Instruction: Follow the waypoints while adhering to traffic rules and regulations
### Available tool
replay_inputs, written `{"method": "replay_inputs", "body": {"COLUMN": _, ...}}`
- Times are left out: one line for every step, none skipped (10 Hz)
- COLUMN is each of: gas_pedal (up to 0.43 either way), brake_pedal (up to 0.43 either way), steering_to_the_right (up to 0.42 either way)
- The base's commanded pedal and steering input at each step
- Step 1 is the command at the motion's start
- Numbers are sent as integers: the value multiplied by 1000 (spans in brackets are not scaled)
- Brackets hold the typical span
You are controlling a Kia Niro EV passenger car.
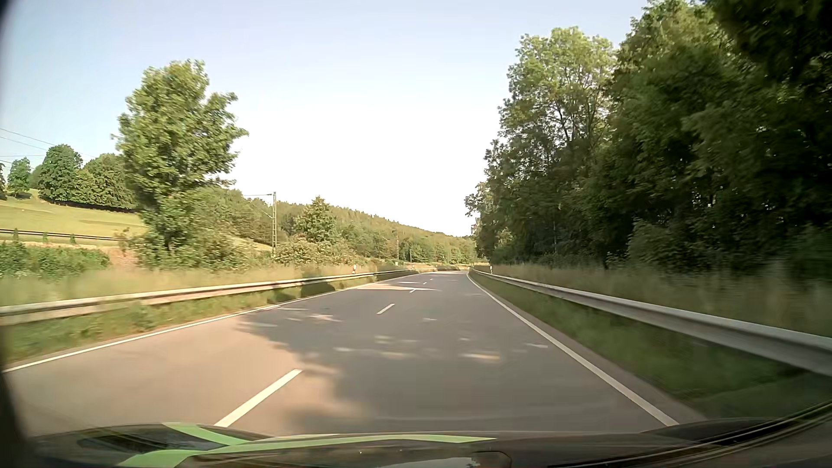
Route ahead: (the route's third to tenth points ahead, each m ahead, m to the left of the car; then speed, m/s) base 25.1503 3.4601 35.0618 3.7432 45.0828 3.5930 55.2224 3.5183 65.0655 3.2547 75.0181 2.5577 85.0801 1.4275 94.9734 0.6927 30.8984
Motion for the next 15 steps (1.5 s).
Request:
{"method": "replay_inputs", "body": {"gas_pedal": 150, "brake_pedal": 0, "steering_to_the_right": 1}}
{"method": "replay_inputs", "body": {"gas_pedal": 130, "brake_pedal": 0, "steering_to_the_right": 1}}
{"method": "replay_inputs", "body": {"gas_pedal": 87, "brake_pedal": 0, "steering_to_the_right": 0}}
{"method": "replay_inputs", "body": {"gas_pedal": 79, "brake_pedal": 0, "steering_to_the_right": 1}}
{"method": "replay_inputs", "body": {"gas_pedal": 67, "brake_pedal": 0, "steering_to_the_right": 1}}
{"method": "replay_inputs", "body": {"gas_pedal": 0, "brake_pedal": 0, "steering_to_the_right": 0}}
{"method": "replay_inputs", "body": {"gas_pedal": 0, "brake_pedal": 0, "steering_to_the_right": 0}}
{"method": "replay_inputs", "body": {"gas_pedal": 0, "brake_pedal": 0, "steering_to_the_right": 0}}
{"method": "replay_inputs", "body": {"gas_pedal": 0, "brake_pedal": 0, "steering_to_the_right": 0}}
{"method": "replay_inputs", "body": {"gas_pedal": 0, "brake_pedal": 0, "steering_to_the_right": 0}}
{"method": "replay_inputs", "body": {"gas_pedal": 0, "brake_pedal": 0, "steering_to_the_right": 0}}
{"method": "replay_inputs", "body": {"gas_pedal": 0, "brake_pedal": 0, "steering_to_the_right": 0}}
{"method": "replay_inputs", "body": {"gas_pedal": 0, "brake_pedal": 0, "steering_to_the_right": 1}}
{"method": "replay_inputs", "body": {"gas_pedal": 0, "brake_pedal": 0, "steering_to_the_right": 1}}
{"method": "replay_inputs", "body": {"gas_pedal": 0, "brake_pedal": 0, "steering_to_the_right": 2}}
